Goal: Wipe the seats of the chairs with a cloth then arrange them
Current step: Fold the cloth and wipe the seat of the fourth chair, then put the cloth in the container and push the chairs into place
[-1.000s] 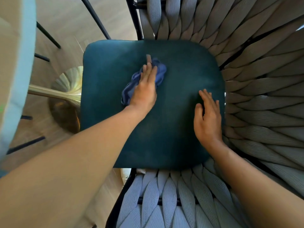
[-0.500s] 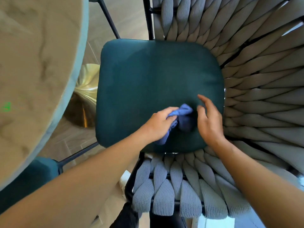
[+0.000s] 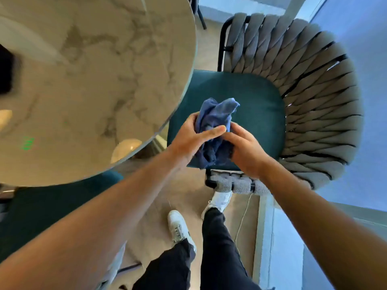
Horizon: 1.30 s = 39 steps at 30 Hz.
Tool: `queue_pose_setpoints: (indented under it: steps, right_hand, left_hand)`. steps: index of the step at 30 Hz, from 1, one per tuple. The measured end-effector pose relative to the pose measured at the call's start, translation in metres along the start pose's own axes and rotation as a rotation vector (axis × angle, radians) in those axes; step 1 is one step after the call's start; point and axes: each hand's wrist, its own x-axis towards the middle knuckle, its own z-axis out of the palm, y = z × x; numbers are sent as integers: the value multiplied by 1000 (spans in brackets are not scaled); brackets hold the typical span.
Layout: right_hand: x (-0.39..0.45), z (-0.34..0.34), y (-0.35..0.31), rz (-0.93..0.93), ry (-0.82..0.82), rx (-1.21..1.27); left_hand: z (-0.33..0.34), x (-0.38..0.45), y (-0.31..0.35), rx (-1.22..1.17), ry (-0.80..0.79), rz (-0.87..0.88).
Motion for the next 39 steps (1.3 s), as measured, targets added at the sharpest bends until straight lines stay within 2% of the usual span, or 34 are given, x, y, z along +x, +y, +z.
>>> queue_pose_setpoints:
  steps: [3,7,10,14,17,20,23,27,31,34,36,39]
  right_hand:
    - [-20,34,-19,-63,39,-96]
    - [-38,75,-40,-105,5,-210]
    - [-46,102,-53,-96,-100,-212]
    - [-49,138,-69,-106,-253,-267]
    - [-51,165,-73,-127,-326,-322]
    - [-54,196,-69,-168,-416,-397]
    - [-61,234,-61,-170,-464,-433]
    - [-73,281,-47,-114,-561,-467]
    - [-81,327,-30,-26,-584,-411]
    - [-85,360,-17,48,-585,-365]
    - [-87,382,-5,71,-571,-391]
    - [-90,417,20,-11,-549,-479]
  left_hand:
    - [-32,-39,18,161,21,74]
    - [-72,-88,43,133,112,79]
    - [-96,-118,57,46,163,62]
    - [-125,-161,66,-9,136,88]
    - [-141,-194,63,63,251,212]
    - [-157,-228,63,-43,313,307]
    - [-177,-259,61,-120,351,271]
    - [-204,-293,58,-156,351,109]
    - [-243,-327,49,-284,285,52]
    - [-272,-347,40,-202,337,39]
    - [-289,-362,34,-84,396,106]
    - [-320,-387,21,72,468,167]
